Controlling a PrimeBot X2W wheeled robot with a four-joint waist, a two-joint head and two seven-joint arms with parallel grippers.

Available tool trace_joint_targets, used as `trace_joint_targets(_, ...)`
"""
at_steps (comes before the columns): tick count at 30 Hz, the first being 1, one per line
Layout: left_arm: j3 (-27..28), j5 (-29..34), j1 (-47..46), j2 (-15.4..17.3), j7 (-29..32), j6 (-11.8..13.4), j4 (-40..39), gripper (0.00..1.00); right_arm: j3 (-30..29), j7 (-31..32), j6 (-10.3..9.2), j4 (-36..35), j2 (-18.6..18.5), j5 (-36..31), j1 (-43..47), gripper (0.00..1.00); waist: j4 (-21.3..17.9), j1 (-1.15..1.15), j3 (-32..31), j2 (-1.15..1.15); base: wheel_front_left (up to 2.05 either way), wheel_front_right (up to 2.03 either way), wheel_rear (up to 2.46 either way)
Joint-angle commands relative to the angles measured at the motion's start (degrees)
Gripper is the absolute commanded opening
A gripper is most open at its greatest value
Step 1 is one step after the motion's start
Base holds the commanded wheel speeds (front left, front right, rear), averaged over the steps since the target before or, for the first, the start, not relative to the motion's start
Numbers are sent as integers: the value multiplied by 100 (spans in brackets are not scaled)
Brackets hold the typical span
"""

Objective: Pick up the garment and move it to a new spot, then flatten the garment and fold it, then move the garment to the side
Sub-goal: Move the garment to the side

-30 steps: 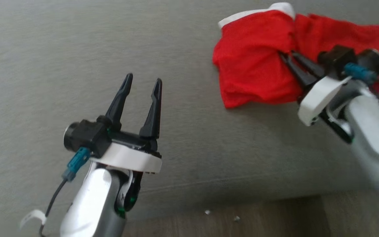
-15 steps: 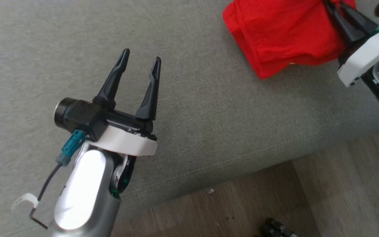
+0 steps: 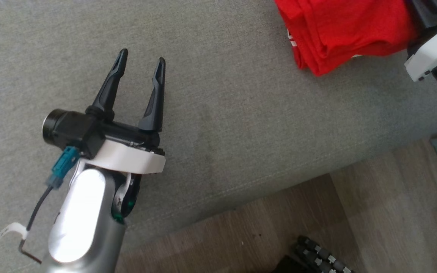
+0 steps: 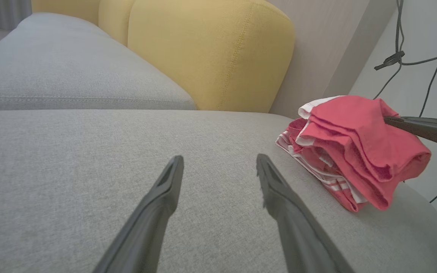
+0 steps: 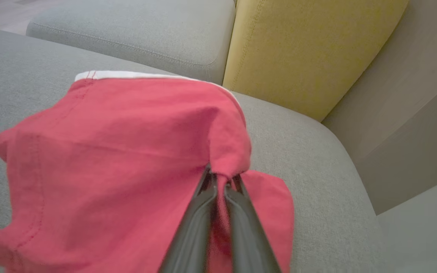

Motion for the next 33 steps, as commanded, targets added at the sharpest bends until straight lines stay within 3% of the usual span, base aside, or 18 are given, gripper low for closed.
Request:
trace_joint_targets(1,161,54,-102,79,-29,-1,-212,100,-90,-54,36,-18,-71,-38,-39,0,-12,-1,39,0,0,0,0)
trace_joint_targets(9,153,63,-123,63,-29,2,-203,100,-163,-7,36,161,29,-94,-65,0,-32,-1,103,0,0,0,0)
trace_joint_targets(10,151,63,-124,60,-29,1,-196,100,-168,-15,36,172,41,-97,-68,73,-30,-1,101,0,0,0,0)
trace_joint_targets(11,150,59,-126,56,-29,0,-189,100,-186,-10,36,187,64,-81,-64,100,-28,-1,95,0,0,0,0)
trace_joint_targets(23,284,-122,-8,-36,-29,24,-169,100,-435,361,36,106,151,153,6,100,128,-1,-448,0,0,0,0)
trace_joint_targets(33,372,-424,417,-102,-29,184,-327,100,-1370,-190,36,-880,721,163,532,100,612,-1,-1380,0,0,0,0)
